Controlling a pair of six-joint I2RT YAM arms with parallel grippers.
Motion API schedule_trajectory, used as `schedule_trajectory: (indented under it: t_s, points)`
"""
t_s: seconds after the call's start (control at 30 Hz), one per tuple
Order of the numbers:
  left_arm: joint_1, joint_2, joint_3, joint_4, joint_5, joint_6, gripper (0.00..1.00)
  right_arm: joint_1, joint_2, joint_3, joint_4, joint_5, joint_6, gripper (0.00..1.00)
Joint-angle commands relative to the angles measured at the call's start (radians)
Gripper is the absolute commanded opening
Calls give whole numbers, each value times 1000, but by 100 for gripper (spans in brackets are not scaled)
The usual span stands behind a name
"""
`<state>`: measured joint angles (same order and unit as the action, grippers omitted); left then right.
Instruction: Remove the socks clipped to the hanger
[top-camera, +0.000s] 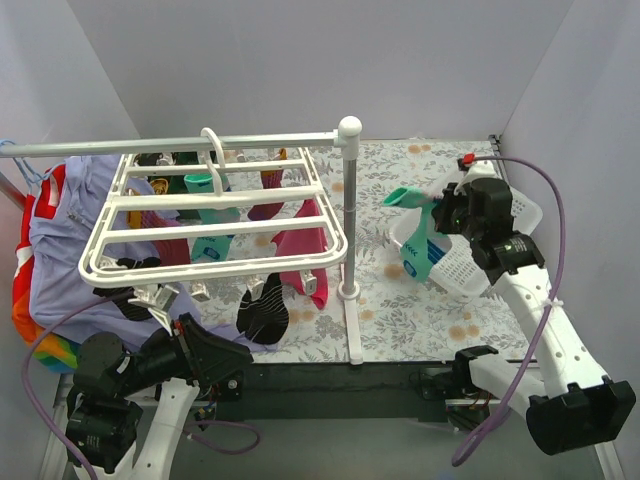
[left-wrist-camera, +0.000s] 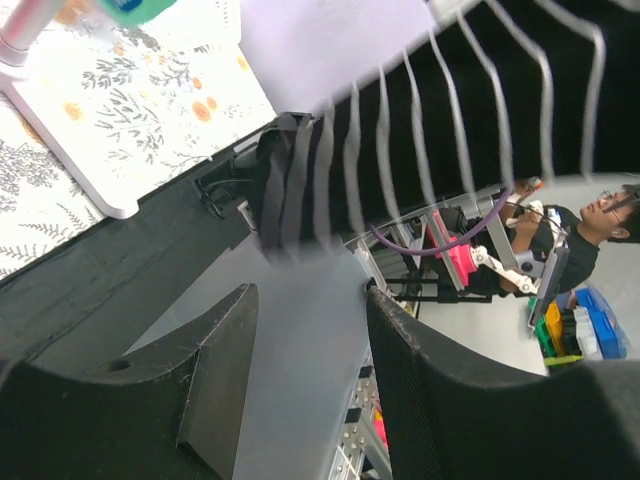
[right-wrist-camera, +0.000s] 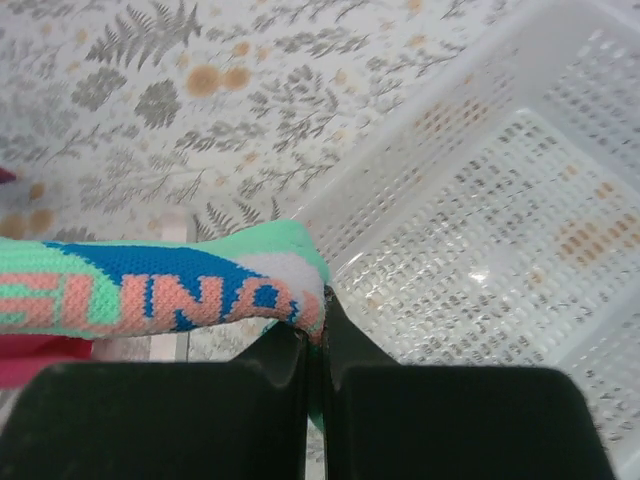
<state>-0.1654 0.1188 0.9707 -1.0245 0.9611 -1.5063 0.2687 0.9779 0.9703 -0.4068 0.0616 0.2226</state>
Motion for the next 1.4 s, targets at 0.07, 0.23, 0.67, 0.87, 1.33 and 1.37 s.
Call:
schedule_trajectory:
  t_s: [0.07, 0.23, 0.67, 0.87, 1.33, 1.37]
  points:
    - [6, 1, 16, 9, -53, -15, 47, -74, 103, 250, 23, 194, -69, 1]
    - [6, 4, 16, 17, -70, -17, 47, -103, 212, 382, 25, 328, -112, 1]
    - [7, 10, 19, 6, -99, 0, 47, -121, 269, 314, -66, 203, -103, 70]
    - [6, 8, 8, 12, -94, 1, 47, -10, 138, 150, -63, -11, -75, 76]
    - [6, 8, -7, 24, -81, -5, 48, 493, -353, -301, 278, -491, 170, 76]
    - [6, 10, -7, 23, -81, -3, 48, 521, -369, -315, 313, -488, 197, 76]
